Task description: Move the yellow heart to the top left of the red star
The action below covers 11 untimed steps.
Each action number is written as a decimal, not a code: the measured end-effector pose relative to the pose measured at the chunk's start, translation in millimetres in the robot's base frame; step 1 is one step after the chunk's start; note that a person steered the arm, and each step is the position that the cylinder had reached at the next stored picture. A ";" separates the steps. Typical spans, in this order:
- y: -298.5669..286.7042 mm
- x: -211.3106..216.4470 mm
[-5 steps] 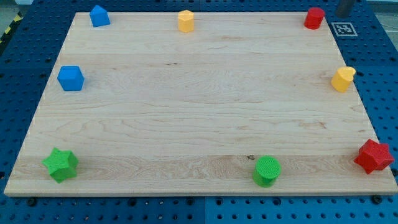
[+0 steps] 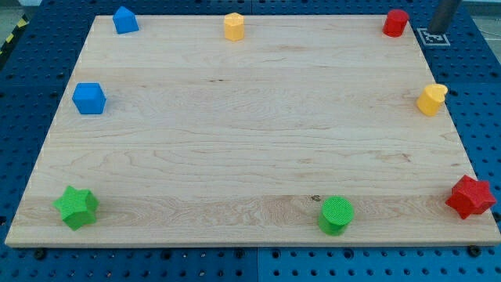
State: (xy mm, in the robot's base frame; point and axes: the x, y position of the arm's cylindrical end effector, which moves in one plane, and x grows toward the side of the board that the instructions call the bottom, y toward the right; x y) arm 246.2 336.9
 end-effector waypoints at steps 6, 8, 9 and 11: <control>2.2 54.0; 2.2 68.0; 2.2 89.7; 2.2 130.3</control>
State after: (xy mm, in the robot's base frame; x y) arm 376.6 339.1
